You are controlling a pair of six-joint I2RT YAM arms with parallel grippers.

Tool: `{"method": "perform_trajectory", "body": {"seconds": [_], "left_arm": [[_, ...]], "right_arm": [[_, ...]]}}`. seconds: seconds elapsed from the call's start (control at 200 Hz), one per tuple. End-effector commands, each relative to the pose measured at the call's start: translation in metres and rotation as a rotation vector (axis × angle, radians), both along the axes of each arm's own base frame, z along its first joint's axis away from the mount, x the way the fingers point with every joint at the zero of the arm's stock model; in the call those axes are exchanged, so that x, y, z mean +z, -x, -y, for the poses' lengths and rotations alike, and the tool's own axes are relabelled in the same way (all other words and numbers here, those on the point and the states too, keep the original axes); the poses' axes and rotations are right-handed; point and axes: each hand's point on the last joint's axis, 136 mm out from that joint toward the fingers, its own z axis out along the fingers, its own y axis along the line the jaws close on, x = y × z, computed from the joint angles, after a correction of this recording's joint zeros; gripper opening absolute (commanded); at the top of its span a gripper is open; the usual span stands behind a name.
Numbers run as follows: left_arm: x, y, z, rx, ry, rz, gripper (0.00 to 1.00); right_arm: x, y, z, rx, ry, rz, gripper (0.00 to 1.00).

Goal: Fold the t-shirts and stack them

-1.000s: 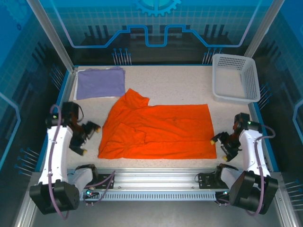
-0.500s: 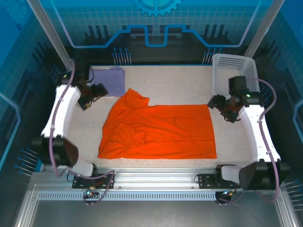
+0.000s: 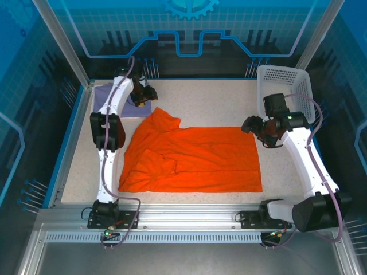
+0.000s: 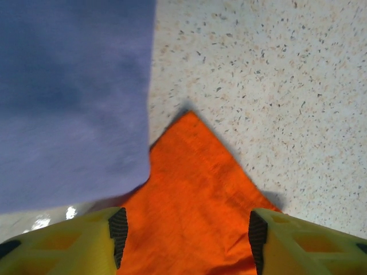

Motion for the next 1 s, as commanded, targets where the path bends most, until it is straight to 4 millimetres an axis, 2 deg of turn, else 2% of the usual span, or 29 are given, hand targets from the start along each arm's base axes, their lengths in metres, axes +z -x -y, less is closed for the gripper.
{"method": "perform_trajectory", "body": {"seconds": [0.0, 0.055, 0.155, 0.3, 0.435, 0.58, 0.735, 0.835, 0.915, 0.995], "left_arm": [[0.008, -0.021, 0.036, -0.056, 0.079, 0.07, 0.59], [-0.001, -0.03, 0.04, -0.042, 0.071, 0.08, 0.57], [-0.026, -0.038, 0.035, -0.008, 0.03, 0.067, 0.53], [-0.062, -0.037, 0.026, 0.004, -0.051, 0.023, 0.52], [-0.081, -0.033, 0.022, -0.011, -0.123, -0.001, 0.54], [-0.089, -0.032, 0.022, -0.054, -0.179, 0.001, 0.59], [-0.097, -0.025, 0.016, -0.077, -0.25, -0.025, 0.6], [-0.09, -0.028, 0.02, -0.087, -0.259, 0.002, 0.61], [-0.089, -0.031, 0.021, -0.081, -0.275, 0.013, 0.56], [-0.102, -0.021, 0.014, -0.075, -0.319, -0.042, 0.51]], "right_arm": [[-0.004, 0.017, 0.0, -0.023, -0.005, -0.027, 0.83], [-0.006, 0.022, 0.0, -0.031, -0.006, -0.038, 0.83], [-0.007, 0.028, 0.002, -0.051, -0.007, -0.049, 0.83], [-0.004, 0.035, 0.003, -0.075, -0.019, -0.049, 0.83], [-0.003, 0.037, 0.003, -0.087, -0.025, -0.055, 0.83], [-0.003, 0.036, 0.001, -0.094, -0.041, -0.058, 0.82], [-0.003, 0.034, 0.0, -0.094, -0.045, -0.059, 0.82], [-0.002, 0.032, -0.002, -0.092, -0.054, -0.054, 0.82], [-0.003, 0.032, -0.003, -0.092, -0.059, -0.058, 0.82], [-0.005, 0.033, -0.003, -0.096, -0.061, -0.062, 0.82]]}}
